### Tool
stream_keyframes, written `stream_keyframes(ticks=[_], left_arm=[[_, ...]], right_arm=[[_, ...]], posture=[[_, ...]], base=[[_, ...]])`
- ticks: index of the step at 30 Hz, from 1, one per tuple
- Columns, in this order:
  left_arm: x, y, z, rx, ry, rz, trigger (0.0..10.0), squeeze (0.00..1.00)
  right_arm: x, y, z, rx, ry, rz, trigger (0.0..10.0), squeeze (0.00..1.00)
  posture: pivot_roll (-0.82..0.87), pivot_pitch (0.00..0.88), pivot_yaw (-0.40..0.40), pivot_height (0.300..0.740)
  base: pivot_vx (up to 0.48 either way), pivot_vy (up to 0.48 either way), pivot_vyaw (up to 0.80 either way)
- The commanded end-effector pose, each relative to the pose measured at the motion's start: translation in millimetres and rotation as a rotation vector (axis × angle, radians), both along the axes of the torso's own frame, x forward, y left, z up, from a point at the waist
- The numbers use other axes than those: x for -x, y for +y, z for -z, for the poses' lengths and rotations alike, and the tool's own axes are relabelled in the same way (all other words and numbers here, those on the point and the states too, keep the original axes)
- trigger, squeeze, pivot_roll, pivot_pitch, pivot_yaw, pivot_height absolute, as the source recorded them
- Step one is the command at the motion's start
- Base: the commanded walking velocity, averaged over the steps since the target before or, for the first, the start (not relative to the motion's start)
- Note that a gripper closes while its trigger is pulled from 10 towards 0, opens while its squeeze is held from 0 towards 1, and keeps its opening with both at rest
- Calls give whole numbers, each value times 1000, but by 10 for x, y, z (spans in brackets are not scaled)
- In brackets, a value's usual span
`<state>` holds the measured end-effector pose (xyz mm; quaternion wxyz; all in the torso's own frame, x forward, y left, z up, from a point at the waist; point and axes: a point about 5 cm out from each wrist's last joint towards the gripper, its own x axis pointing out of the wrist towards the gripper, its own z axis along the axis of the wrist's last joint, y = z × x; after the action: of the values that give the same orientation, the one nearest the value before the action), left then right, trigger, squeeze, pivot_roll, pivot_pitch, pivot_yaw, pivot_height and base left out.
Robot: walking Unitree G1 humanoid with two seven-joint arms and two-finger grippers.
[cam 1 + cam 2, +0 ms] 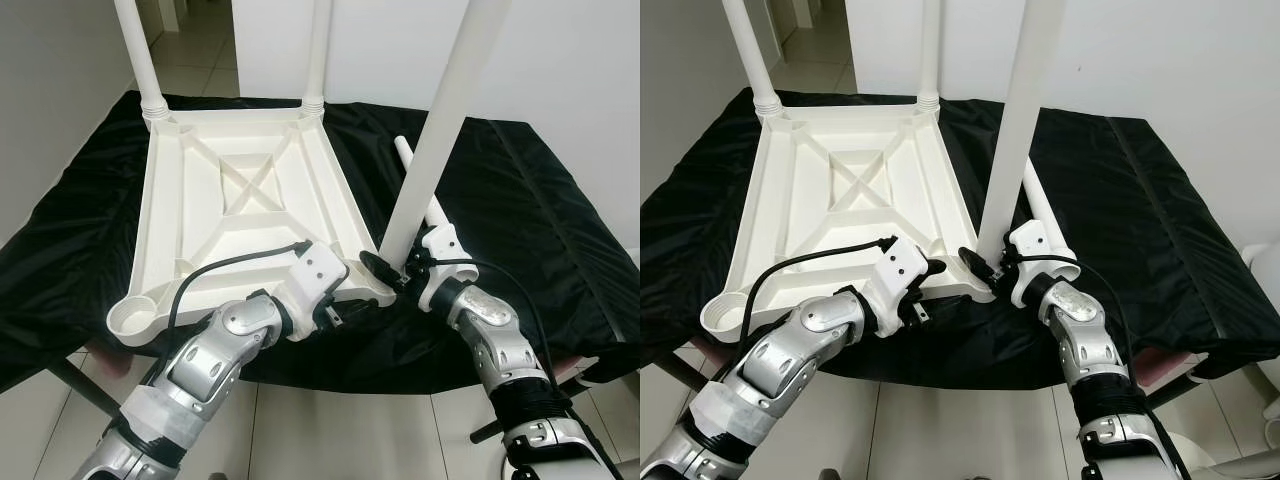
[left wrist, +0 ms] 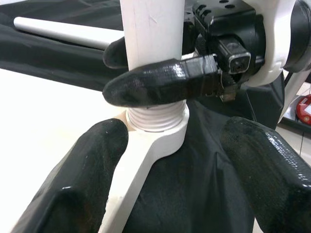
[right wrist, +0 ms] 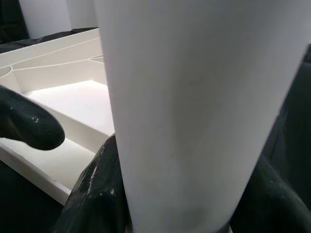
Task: Building children table
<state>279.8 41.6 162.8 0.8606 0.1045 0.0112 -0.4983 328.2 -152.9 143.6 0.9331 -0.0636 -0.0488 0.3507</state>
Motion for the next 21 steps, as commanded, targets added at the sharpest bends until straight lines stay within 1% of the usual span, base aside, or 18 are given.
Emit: stream_keyframes(ticks=[1,2,3,5,6,9,11,12,14,15,16,17,18,19,20,21], left_arm=[[32,-18,22,-18,6,77,10000,0],[32,-18,22,-18,6,77,10000,0],[38,-21,31,-19,5,77,10000,0],[39,-25,41,-19,-1,70,10000,0],[33,-25,44,-23,-13,58,10000,0],[29,-24,47,-26,-22,51,10000,0],[29,-22,32,-17,-21,45,10000,0],[29,-22,32,-17,-21,45,10000,0],[33,-19,20,-3,-16,42,10000,0],[33,-19,20,-3,-16,42,10000,0],[44,-5,23,3,-18,41,10000,0],[56,18,36,-3,-32,38,10000,0],[56,18,36,-3,-32,38,10000,0],[64,34,46,-9,-42,35,10000,0],[71,51,70,-8,-35,33,10000,0],[66,59,82,-18,-46,22,10000,0]], right_arm=[[18,9,66,17,15,-4,5412,0],[18,9,66,17,15,-4,5412,0],[33,22,60,-12,18,3,10000,0],[44,31,56,-65,31,30,10000,0],[42,29,64,-71,25,64,10000,0],[39,25,73,-70,20,87,10000,0],[30,23,85,-84,20,196,10000,0],[30,23,85,-84,20,196,10000,0],[30,13,102,-89,21,299,10000,0],[30,13,102,-89,21,299,10000,0],[54,42,110,-107,24,332,10000,0],[98,109,117,-115,24,358,10000,0],[98,109,117,-115,24,358,10000,0],[130,156,119,-121,22,374,10000,0],[161,200,130,-124,27,425,10000,0],[175,208,142,-131,34,514,10000,0]], posture=[[5,16,-38,740],[5,16,-38,740],[7,8,-40,740],[11,7,-43,740],[15,2,-46,740],[17,1,-46,740],[20,15,-37,740],[20,15,-37,740],[18,25,-36,740],[18,25,-36,740],[19,26,-38,740],[19,22,-44,740],[19,22,-44,740],[19,22,-44,740],[17,25,-52,740],[21,19,-57,740]], base=[[0,0,0],[0,0,0],[0,0,0],[0,0,0],[0,0,0],[0,0,0],[0,0,0],[0,0,0],[0,0,0],[0,0,0],[0,0,0],[0,0,0],[0,0,0],[0,0,0],[0,0,0],[0,0,0]])
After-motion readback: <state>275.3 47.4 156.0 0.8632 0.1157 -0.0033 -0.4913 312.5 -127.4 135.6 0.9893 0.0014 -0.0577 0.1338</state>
